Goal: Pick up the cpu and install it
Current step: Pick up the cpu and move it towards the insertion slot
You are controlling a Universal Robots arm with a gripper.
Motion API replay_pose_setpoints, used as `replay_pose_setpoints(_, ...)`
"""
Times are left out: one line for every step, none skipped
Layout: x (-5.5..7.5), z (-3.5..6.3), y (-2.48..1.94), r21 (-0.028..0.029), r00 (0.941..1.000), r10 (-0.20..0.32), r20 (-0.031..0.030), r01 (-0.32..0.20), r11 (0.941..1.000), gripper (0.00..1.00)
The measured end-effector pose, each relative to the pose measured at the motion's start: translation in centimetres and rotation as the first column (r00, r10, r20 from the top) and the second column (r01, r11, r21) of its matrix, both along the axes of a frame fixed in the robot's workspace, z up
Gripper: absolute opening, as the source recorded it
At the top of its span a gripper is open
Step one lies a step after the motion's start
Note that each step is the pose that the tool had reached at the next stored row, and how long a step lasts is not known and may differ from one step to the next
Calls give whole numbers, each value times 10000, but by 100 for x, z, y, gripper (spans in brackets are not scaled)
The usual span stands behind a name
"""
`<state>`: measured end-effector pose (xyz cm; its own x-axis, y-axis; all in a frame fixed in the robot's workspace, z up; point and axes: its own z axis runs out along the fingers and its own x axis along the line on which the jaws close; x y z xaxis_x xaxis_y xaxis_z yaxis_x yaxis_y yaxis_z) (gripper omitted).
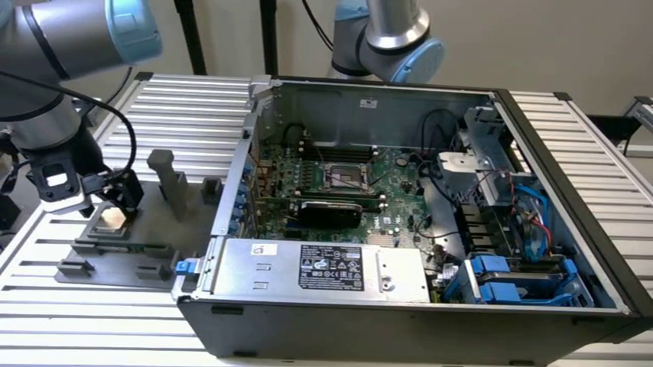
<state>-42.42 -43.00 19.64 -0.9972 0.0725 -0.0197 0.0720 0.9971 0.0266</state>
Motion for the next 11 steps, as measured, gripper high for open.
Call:
replay_pose_setpoints(-1, -18, 0, 0, 10000, 0, 0, 0, 10000, 77)
replay_pose_setpoints(-2, -36, 1, -1, 10000, 0, 0, 0, 10000, 77)
replay_pose_setpoints(-2, -54, 1, 0, 10000, 0, -1, 0, 10000, 77)
replay_pose_setpoints(-3, -73, 1, -1, 10000, 0, -1, 0, 10000, 77)
replay_pose_setpoints(-3, -91, 1, -1, 10000, 0, -1, 0, 10000, 77)
replay_pose_setpoints(-3, -104, 2, 0, 10000, 0, -1, 0, 10000, 77)
replay_pose_setpoints(-3, -111, 2, -1, 10000, 0, -8, 0, 10000, 77)
replay_pose_setpoints(-4, -113, 2, -2, 10000, -1, -19, 1, 10000, 77)
replay_pose_setpoints(-5, -113, 2, -4, 10000, -2, -28, 2, 10000, 77)
replay_pose_setpoints(-5, -113, 2, -2, 10000, -1, -34, 1, 10000, 77)
replay_pose_setpoints(-4, -115, 2, -1, 10000, -1, -39, 1, 10000, 77)
